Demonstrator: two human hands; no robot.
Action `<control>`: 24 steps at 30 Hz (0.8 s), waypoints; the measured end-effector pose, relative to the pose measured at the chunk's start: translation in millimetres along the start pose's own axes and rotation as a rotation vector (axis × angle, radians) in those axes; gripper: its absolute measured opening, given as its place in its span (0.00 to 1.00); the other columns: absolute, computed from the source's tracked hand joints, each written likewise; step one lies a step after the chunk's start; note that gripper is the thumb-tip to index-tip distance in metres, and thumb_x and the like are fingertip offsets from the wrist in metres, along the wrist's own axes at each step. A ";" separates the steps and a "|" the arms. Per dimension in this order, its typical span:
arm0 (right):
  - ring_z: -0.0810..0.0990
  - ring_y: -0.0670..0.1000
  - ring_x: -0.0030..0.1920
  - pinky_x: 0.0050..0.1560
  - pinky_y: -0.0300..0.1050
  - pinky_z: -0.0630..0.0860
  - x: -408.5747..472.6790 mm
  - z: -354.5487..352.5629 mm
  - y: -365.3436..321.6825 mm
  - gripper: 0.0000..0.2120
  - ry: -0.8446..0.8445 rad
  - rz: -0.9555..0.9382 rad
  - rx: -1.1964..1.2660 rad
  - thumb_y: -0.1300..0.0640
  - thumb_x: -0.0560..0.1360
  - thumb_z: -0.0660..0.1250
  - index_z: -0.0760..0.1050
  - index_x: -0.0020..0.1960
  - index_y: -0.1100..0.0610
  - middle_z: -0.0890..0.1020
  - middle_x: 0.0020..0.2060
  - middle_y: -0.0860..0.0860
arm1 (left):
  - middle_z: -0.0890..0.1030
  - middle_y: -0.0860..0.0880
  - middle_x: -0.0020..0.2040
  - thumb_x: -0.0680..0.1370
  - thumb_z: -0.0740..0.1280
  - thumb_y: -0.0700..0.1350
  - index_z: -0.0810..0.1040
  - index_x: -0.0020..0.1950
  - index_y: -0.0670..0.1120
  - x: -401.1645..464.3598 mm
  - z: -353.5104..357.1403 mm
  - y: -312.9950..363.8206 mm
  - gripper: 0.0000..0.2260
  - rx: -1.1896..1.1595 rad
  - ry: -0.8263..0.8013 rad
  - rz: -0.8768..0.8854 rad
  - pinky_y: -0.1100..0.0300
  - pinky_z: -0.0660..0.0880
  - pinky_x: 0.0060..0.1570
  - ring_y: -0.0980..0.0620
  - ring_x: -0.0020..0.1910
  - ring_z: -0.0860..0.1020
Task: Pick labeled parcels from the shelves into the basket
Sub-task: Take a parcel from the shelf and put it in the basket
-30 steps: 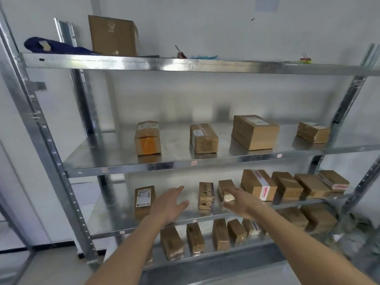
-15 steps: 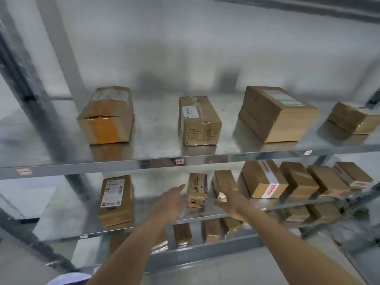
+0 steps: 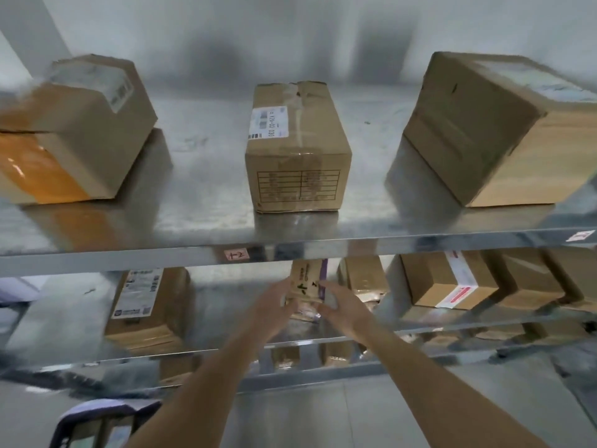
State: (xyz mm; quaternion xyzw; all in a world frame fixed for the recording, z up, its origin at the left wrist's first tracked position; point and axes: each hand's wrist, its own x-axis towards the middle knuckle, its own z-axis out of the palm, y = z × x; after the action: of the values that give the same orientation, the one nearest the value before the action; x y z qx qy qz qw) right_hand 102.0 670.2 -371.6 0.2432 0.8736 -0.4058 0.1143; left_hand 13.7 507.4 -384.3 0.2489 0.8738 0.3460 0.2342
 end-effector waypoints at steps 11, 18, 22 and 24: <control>0.76 0.52 0.66 0.67 0.53 0.77 41.4 15.4 22.6 0.27 0.059 -0.042 0.230 0.57 0.79 0.71 0.66 0.75 0.47 0.77 0.65 0.48 | 0.77 0.49 0.65 0.83 0.62 0.46 0.63 0.77 0.53 36.7 22.9 -1.7 0.22 -0.025 0.059 -0.089 0.61 0.77 0.50 0.51 0.59 0.77; 0.73 0.48 0.66 0.62 0.49 0.81 31.3 10.4 16.7 0.43 0.063 -0.086 0.360 0.68 0.73 0.76 0.60 0.79 0.46 0.74 0.62 0.44 | 0.75 0.52 0.62 0.74 0.75 0.41 0.57 0.79 0.53 28.5 24.7 0.2 0.40 -0.278 0.100 -0.235 0.55 0.81 0.52 0.47 0.60 0.78; 0.74 0.44 0.60 0.49 0.36 0.81 7.7 -2.5 9.3 0.53 0.016 -0.103 0.433 0.73 0.70 0.76 0.51 0.81 0.44 0.72 0.58 0.40 | 0.73 0.50 0.61 0.68 0.79 0.39 0.67 0.74 0.53 11.2 19.4 10.4 0.38 -0.309 0.096 -0.220 0.56 0.82 0.49 0.46 0.58 0.77; 0.74 0.46 0.64 0.47 0.35 0.81 -7.8 -9.3 3.3 0.57 -0.004 -0.116 0.502 0.76 0.68 0.76 0.48 0.82 0.45 0.73 0.63 0.46 | 0.74 0.51 0.59 0.67 0.80 0.41 0.72 0.66 0.55 -4.4 14.2 17.4 0.31 -0.320 0.122 -0.187 0.54 0.83 0.47 0.47 0.57 0.77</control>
State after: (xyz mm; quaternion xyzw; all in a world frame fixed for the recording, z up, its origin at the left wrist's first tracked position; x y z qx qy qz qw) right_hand 110.4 676.6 -364.7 0.2125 0.7577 -0.6164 0.0283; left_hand 30.1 522.8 -380.0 0.1046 0.8396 0.4716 0.2486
